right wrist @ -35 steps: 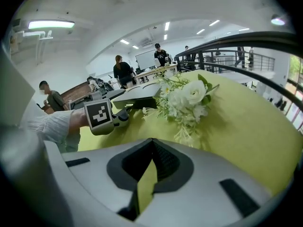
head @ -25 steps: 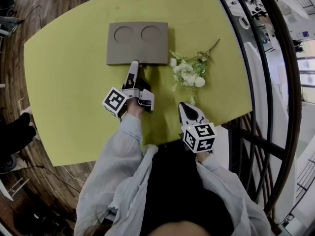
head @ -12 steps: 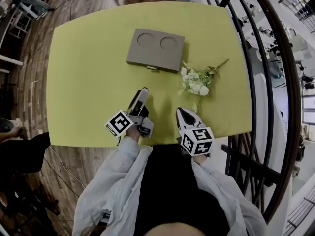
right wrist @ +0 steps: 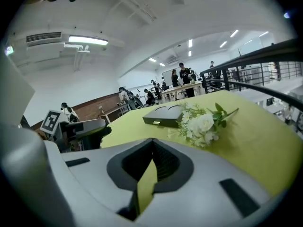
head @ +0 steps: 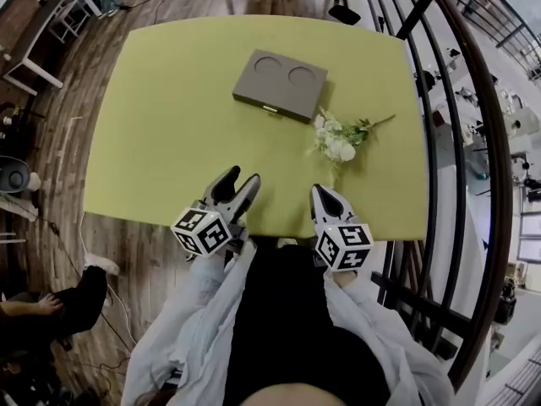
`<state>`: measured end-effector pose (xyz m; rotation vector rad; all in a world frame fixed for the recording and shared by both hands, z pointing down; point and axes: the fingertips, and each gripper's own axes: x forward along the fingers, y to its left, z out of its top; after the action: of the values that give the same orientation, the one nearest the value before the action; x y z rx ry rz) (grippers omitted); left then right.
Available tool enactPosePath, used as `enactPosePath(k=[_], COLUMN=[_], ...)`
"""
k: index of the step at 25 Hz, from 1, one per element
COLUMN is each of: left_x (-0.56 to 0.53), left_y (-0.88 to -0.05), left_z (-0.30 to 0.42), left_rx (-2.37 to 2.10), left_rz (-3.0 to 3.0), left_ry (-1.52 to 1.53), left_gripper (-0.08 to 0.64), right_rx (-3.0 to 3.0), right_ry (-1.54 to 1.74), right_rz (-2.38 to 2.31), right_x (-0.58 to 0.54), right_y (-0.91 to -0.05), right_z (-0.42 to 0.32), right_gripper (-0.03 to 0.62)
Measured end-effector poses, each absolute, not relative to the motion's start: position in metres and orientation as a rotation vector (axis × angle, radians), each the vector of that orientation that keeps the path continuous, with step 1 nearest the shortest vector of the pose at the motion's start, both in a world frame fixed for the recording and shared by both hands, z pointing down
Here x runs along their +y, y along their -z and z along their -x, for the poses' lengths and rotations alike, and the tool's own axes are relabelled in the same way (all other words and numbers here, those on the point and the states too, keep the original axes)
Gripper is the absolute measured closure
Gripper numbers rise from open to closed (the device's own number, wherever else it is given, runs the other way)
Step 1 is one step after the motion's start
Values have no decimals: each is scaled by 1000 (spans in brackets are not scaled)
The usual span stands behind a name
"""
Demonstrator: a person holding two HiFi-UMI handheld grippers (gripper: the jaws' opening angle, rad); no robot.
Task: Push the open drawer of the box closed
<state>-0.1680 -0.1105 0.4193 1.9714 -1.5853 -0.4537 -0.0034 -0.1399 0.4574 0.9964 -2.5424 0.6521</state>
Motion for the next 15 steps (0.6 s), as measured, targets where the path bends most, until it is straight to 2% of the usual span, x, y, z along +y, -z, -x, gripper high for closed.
enactPosePath(k=[6,15], left_x=[-76,-62], left_y=[-411,-408], left_z=[154,126], left_rx=[-1774,-1892], left_rz=[-2050,-2116], left_ry=[311,146], left_gripper=[410,518], right_rx=[-2601,-2651], right_ry=[-595,-526], right_rz=[-982,-961], right_x=[-125,-117], right_y=[-449,-442], right_z=[-14,-32], right_gripper=[586,586])
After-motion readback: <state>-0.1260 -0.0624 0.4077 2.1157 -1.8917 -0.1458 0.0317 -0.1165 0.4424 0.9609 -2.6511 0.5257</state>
